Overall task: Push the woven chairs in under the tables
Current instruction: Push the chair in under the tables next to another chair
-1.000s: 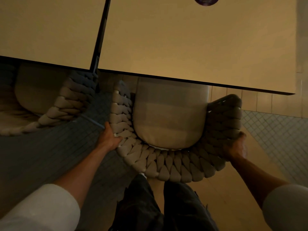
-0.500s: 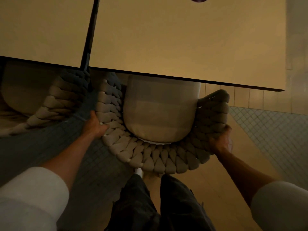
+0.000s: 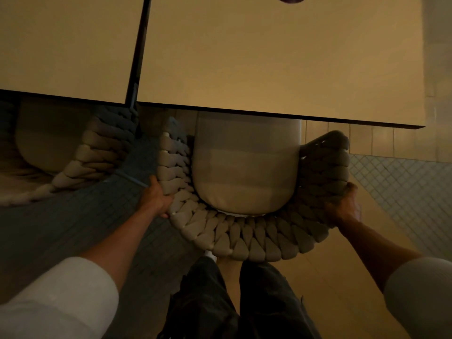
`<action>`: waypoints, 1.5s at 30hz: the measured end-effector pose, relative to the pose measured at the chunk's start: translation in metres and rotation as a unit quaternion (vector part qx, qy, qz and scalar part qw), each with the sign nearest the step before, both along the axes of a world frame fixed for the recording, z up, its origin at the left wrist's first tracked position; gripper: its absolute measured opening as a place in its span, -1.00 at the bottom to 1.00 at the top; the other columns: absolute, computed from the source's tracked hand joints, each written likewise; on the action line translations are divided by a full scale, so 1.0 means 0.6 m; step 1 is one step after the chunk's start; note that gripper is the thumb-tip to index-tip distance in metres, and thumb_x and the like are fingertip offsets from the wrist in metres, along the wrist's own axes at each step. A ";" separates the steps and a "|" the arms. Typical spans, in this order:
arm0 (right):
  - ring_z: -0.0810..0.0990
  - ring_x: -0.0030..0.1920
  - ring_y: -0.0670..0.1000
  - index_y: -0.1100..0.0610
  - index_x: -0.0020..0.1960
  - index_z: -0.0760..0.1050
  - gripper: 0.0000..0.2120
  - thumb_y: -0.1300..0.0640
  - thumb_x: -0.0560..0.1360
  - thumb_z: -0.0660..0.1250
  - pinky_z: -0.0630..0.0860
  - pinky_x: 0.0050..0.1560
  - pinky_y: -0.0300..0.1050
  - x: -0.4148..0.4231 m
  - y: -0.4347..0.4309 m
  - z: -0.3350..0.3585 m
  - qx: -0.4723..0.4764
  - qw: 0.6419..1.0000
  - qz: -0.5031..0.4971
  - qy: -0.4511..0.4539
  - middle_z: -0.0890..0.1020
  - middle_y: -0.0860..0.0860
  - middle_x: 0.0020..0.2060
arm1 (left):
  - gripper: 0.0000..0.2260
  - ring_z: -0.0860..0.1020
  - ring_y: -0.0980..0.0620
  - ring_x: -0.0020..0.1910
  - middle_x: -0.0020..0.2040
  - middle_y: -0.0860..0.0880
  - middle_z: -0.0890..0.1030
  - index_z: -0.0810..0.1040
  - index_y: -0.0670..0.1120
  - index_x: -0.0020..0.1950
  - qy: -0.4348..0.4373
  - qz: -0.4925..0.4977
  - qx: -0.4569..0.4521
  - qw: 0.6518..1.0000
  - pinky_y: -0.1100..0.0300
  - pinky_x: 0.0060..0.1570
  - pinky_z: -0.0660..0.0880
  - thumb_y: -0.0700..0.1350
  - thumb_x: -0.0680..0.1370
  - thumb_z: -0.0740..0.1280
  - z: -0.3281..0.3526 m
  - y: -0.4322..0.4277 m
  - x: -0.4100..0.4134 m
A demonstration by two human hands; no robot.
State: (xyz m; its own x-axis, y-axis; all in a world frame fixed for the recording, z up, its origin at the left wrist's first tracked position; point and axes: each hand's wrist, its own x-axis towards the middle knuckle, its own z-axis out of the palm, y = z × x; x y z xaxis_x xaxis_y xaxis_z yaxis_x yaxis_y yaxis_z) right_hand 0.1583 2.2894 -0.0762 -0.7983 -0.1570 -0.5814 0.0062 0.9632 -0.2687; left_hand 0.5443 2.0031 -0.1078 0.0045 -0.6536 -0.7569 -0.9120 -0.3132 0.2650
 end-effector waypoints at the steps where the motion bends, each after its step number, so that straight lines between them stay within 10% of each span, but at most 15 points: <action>1: 0.58 0.19 0.48 -0.03 0.51 0.17 -0.30 0.15 0.52 0.48 0.59 0.11 0.45 -0.002 0.000 -0.001 -0.001 1.000 0.002 0.000 0.57 0.29 0.28 | -0.53 0.58 -0.20 -0.15 0.15 -0.18 0.46 0.25 -0.02 0.24 0.001 0.003 0.006 1.000 -0.16 -0.46 0.64 -0.15 0.52 0.49 0.000 0.001 -0.002; 14: 0.57 0.25 0.44 -0.01 0.59 0.13 -0.26 0.12 0.55 0.46 0.58 0.16 0.37 -0.003 0.002 0.000 -0.013 1.000 0.010 -0.009 0.56 0.27 0.33 | -0.40 0.62 -0.30 -0.02 0.22 -0.20 0.48 0.26 -0.02 0.36 -0.014 0.022 0.007 1.000 -0.27 -0.37 0.65 -0.05 0.48 0.55 -0.009 -0.008 -0.013; 20: 0.54 0.26 0.48 0.13 0.58 0.06 -0.23 0.13 0.56 0.48 0.57 0.16 0.44 -0.013 -0.008 -0.007 0.010 0.999 0.011 -0.049 0.50 0.33 0.34 | -0.33 0.51 -0.34 0.34 0.40 -0.34 0.46 0.21 -0.24 0.49 -0.087 -0.061 -0.024 0.994 -0.09 0.24 0.50 -0.11 0.53 0.49 -0.012 -0.005 -0.024; 32: 0.50 0.34 0.44 -0.06 0.70 -0.15 -0.24 -0.30 0.68 0.14 0.57 0.08 0.34 -0.012 -0.032 -0.020 0.019 0.989 -0.119 -0.088 0.42 0.26 0.41 | -0.34 0.50 -0.33 0.36 0.40 -0.34 0.49 0.25 -0.28 0.53 -0.081 -0.050 -0.036 0.995 -0.10 0.29 0.50 -0.14 0.54 0.48 -0.003 -0.007 -0.033; 39: 0.36 0.47 0.44 0.04 0.69 -0.21 0.17 -0.04 0.44 0.59 0.46 0.35 0.47 0.003 -0.041 -0.011 0.071 0.997 -0.006 -0.028 0.25 0.30 0.54 | -0.35 0.50 -0.31 0.34 0.38 -0.33 0.48 0.19 -0.26 0.53 -0.071 -0.051 -0.029 0.996 -0.02 0.19 0.49 -0.13 0.56 0.44 0.025 0.008 -0.038; 45: 0.10 0.61 0.37 0.06 0.68 0.02 -0.07 -0.14 0.50 0.46 0.24 0.53 0.43 0.055 -0.093 0.032 0.128 0.955 0.266 0.033 -0.01 0.19 0.67 | -0.32 0.49 -0.30 0.36 0.42 -0.28 0.46 0.21 -0.16 0.52 -0.018 -0.009 -0.042 0.999 -0.07 0.26 0.46 -0.05 0.54 0.50 0.068 0.007 -0.025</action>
